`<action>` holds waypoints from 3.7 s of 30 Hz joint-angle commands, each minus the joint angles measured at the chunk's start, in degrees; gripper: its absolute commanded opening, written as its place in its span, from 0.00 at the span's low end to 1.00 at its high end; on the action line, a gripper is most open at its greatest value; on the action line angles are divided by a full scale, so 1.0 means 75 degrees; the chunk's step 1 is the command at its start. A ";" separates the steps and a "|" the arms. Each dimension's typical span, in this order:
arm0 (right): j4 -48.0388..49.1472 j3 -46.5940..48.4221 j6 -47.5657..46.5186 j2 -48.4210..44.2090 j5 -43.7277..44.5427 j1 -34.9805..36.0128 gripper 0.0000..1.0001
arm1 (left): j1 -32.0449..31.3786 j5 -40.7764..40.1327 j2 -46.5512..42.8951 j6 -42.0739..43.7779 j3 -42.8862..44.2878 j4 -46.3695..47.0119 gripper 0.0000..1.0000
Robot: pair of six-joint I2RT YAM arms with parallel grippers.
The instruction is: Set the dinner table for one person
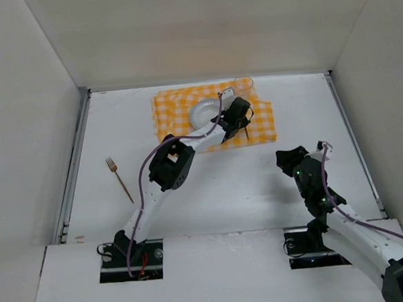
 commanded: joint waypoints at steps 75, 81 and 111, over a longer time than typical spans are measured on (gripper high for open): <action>0.1072 0.0698 -0.0923 0.1284 0.0770 0.2165 0.42 | 0.4116 -0.0661 -1.0828 0.1183 -1.0732 -0.0789 0.00; 0.1224 0.0722 -0.0946 0.1519 0.0770 0.2293 0.45 | 0.2836 -0.0381 -0.8581 0.2482 -0.8459 0.0230 0.00; 0.1459 0.0768 -0.1122 0.1929 0.0642 0.2270 0.46 | 0.3082 0.0312 -0.4239 0.2988 -0.5619 0.0501 0.26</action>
